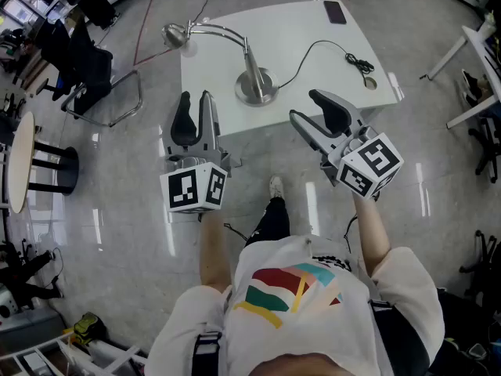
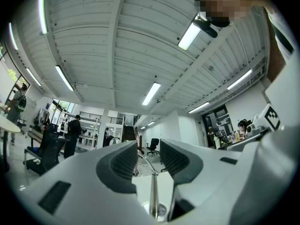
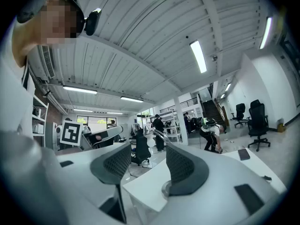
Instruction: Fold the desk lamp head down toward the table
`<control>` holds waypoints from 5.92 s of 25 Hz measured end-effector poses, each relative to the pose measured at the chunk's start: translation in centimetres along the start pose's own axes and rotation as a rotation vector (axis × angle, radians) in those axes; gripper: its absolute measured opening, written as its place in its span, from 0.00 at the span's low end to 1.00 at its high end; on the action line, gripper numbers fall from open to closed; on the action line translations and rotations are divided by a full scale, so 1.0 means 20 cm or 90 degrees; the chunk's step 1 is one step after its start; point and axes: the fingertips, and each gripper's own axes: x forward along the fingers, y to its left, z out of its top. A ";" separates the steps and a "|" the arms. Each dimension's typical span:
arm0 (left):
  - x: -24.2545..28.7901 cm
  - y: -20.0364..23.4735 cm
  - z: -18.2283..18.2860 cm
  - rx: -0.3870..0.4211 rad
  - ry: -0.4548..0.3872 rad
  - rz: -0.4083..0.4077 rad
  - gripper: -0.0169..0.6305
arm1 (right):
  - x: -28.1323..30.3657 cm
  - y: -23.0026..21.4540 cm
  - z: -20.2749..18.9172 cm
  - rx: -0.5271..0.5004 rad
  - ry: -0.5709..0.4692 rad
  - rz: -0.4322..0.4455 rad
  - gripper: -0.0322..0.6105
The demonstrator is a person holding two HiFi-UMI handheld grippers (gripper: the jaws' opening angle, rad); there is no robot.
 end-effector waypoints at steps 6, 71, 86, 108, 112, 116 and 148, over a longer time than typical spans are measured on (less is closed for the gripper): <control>0.48 0.35 -0.08 0.019 0.036 0.015 0.30 | 0.58 -0.31 0.13 -0.009 0.031 0.058 0.42; 0.78 0.69 -1.11 0.033 0.372 0.046 0.16 | 1.58 -0.44 -0.55 -0.389 0.969 0.428 0.29; 0.76 0.59 -1.29 -0.008 0.412 0.032 0.17 | 1.55 -0.45 -0.64 -0.357 1.025 0.430 0.29; 0.73 0.69 -1.05 -0.179 0.280 0.070 0.17 | 1.59 -0.45 -0.47 -0.200 0.798 0.430 0.29; 0.86 0.71 -0.78 -0.111 0.231 0.059 0.17 | 1.60 -0.48 -0.11 -0.109 0.597 0.397 0.29; 1.05 0.63 -0.43 -0.049 0.148 0.036 0.17 | 1.53 -0.60 0.21 -0.062 0.351 0.287 0.29; 1.37 -0.02 -0.21 -0.028 0.074 -0.116 0.09 | 0.77 -1.15 0.31 0.042 -0.001 -0.171 0.24</control>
